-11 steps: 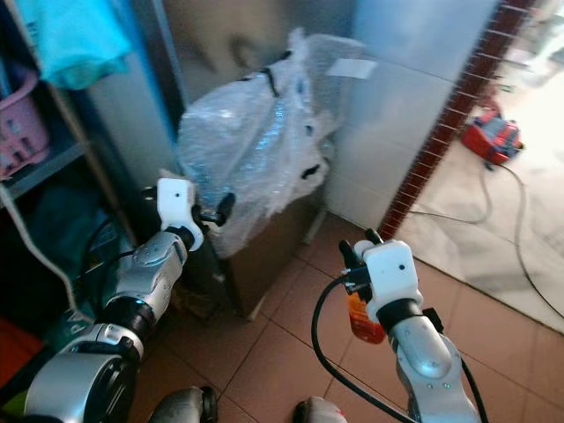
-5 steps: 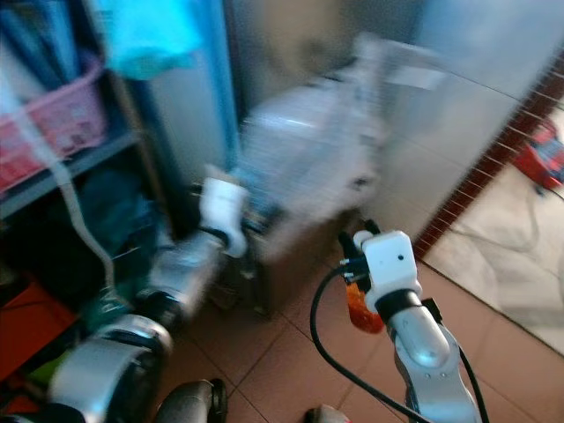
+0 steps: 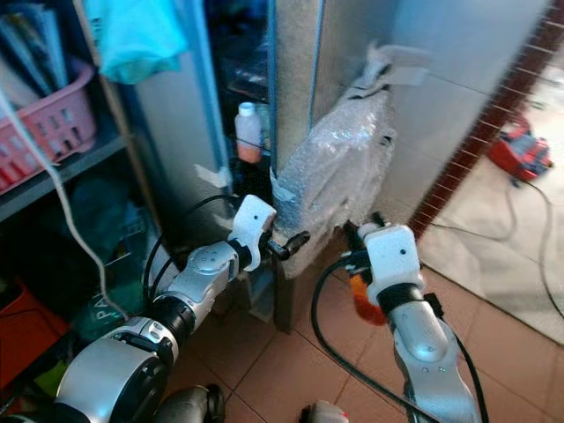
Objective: Restocking fridge
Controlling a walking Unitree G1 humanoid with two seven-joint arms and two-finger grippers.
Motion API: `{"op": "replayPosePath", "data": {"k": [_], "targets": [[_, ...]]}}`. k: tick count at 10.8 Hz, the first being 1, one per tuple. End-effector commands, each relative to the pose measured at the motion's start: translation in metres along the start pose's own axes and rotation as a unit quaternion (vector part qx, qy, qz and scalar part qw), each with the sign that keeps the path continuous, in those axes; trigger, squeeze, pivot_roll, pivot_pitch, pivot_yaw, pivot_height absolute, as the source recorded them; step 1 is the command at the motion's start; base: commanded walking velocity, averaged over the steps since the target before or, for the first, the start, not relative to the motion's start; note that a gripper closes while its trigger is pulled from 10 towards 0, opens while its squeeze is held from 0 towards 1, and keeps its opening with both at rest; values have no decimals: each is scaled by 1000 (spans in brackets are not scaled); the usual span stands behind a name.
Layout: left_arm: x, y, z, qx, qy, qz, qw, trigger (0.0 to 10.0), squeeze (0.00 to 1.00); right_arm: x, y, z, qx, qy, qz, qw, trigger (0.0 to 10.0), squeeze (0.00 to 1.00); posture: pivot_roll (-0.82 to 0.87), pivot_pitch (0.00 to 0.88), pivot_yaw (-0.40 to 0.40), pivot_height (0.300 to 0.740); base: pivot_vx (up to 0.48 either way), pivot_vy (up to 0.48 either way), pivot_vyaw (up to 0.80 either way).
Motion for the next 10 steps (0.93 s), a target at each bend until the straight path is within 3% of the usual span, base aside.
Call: {"op": "replayPosePath", "data": {"k": [1, 6, 10], "targets": [[3, 14, -45, -47, -42, -15, 998, 10000, 0, 5, 3, -8, -22, -6, -9, 1000, 10000, 0, -182, 64, 13, 740, 0, 0, 0], [4, 16, -48, -53, -28, -10, 998, 10000, 0, 4, 11, -11, -38, -10, -14, 999, 10000, 0, -181, 48, 19, 740, 48, 0, -590], [2, 17, -51, -55, -10, -7, 998, 10000, 0, 1, 12, -14, -57, -19, -13, 998, 10000, 0, -178, 41, 30, 740, 83, 0, 0]]}}
Point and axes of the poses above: a point about 5 cm out from each wrist's last joint towards the gripper, its own y axis pointing out of the wrist towards the gripper, its own x axis along the axis of the wrist's last joint, z = x × y, the point moved 5 cm from there along y, pointing out of the wrist towards the gripper, and after that the axes turned 1 degree about y, right-handed, at the moved point
